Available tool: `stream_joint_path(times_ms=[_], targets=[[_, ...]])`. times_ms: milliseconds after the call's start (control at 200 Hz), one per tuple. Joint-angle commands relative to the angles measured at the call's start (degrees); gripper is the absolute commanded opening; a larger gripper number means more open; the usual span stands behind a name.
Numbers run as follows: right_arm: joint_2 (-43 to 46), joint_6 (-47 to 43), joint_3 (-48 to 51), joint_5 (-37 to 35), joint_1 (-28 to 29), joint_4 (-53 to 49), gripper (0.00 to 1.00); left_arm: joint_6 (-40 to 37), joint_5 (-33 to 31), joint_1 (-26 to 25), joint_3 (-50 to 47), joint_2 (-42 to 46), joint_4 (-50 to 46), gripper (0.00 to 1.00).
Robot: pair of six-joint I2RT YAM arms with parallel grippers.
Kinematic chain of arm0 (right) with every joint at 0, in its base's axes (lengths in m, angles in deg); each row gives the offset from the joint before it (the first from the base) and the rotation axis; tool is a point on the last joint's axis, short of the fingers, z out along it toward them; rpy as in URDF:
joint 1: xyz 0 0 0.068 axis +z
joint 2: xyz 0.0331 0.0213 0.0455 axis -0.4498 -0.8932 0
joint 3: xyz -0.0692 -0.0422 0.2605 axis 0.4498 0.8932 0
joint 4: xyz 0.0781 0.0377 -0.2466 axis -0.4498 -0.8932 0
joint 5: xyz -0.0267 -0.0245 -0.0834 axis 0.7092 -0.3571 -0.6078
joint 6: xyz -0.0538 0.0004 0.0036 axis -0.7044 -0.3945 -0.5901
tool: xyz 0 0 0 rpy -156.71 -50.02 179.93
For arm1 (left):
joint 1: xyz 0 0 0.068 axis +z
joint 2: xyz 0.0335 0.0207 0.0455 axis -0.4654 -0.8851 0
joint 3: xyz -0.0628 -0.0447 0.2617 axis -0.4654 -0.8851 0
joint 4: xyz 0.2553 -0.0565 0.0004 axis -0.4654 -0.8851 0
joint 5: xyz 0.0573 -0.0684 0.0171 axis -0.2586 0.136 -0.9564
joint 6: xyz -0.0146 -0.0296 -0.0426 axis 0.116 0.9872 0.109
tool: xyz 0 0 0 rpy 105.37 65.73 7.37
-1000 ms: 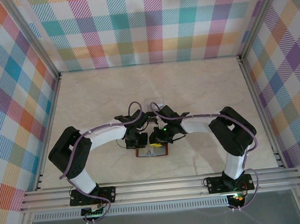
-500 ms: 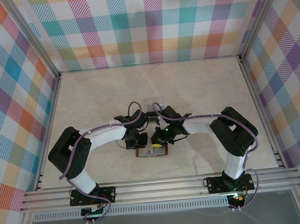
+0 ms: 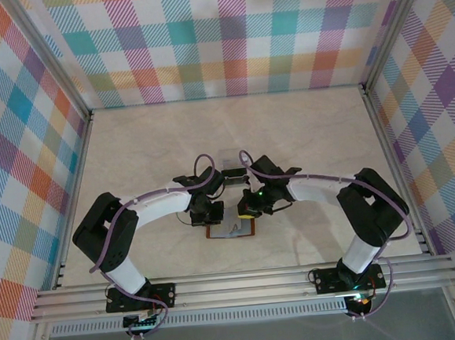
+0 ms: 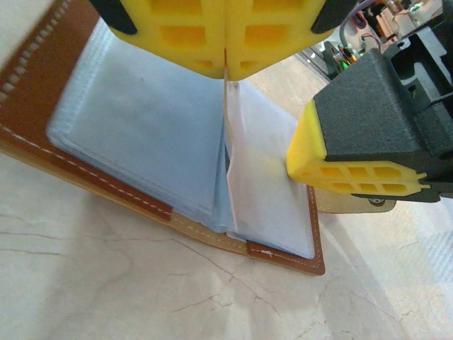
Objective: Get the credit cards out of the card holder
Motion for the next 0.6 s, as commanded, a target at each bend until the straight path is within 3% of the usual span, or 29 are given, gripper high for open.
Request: stream_joint_path(times_ms=[0,340,595], targets=[[2.57,-3.49,-0.02,-2.23,-0.35,-4.21,0.02,0.24,-2.18,-0.21,-0.77,1.28,-2.99,0.03],[7.07,-11.74,-3.14,-10.81,-0.74,-11.27,0.00,1.79,-3.13,-0.05,0.74,7.77,-2.56,0.05],[7.56,-30.24,-9.40,-18.08,-0.79,-17.62,0.00,1.00,-2.42,3.68,-1.58,10.73,-1.18,0.06]])
